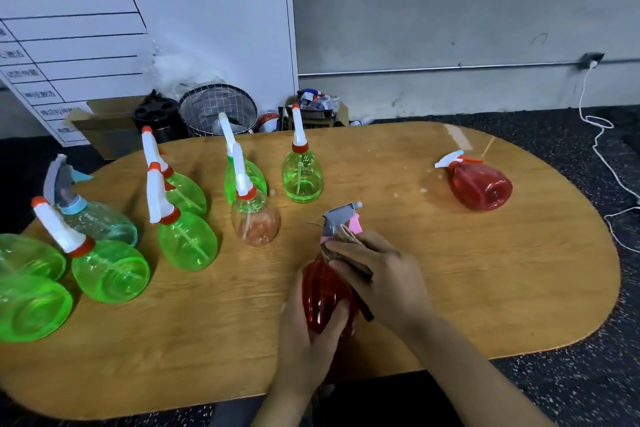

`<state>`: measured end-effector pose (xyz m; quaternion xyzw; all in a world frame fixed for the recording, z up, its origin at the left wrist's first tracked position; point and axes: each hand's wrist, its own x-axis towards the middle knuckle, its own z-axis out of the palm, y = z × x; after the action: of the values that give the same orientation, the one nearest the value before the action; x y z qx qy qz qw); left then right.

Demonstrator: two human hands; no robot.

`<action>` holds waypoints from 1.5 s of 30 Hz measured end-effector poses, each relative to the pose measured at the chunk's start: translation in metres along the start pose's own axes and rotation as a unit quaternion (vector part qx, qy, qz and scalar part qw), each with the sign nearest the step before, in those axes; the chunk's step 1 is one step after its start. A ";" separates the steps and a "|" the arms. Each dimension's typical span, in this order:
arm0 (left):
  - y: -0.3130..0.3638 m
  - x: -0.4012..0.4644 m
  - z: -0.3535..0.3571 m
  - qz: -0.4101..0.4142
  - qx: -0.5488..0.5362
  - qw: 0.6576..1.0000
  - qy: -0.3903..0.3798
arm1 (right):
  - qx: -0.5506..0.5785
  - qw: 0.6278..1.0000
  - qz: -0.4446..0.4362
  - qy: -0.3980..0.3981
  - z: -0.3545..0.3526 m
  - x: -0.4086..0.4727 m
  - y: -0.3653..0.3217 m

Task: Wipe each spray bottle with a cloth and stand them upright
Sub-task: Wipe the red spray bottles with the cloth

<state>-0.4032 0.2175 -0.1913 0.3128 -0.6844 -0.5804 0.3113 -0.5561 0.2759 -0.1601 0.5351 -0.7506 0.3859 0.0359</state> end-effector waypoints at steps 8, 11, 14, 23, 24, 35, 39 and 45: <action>-0.005 -0.002 0.002 0.000 0.005 1.000 0.007 | -0.042 0.991 0.102 0.074 0.004 0.035 0.016; -0.007 -0.001 0.002 0.000 0.003 1.000 0.006 | -0.034 0.993 0.101 0.049 0.008 0.037 0.014; -0.006 -0.001 0.002 0.013 0.004 1.000 0.015 | 0.014 0.999 0.024 -0.022 0.011 0.029 0.005; -0.008 -0.001 0.002 0.004 0.008 1.000 0.000 | -0.030 0.997 0.072 0.008 0.003 0.042 0.016; -0.009 -0.001 0.002 0.003 0.006 1.000 0.000 | -0.010 0.999 0.045 -0.022 0.004 0.040 0.014; -0.012 -0.002 0.002 0.001 0.021 1.000 -0.001 | 0.017 0.999 0.016 -0.045 0.002 0.036 0.015; -0.013 -0.001 0.002 -0.008 0.032 0.999 -0.002 | -0.004 0.997 -0.009 -0.072 -0.005 0.040 0.019; -0.012 -0.002 0.002 -0.012 0.022 1.000 0.001 | 0.009 0.998 0.039 -0.040 0.001 0.040 0.022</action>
<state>-0.4032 0.2184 -0.2039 0.3284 -0.6930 -0.5685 0.2979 -0.5908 0.2475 -0.1535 0.5205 -0.7683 0.3722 -0.0140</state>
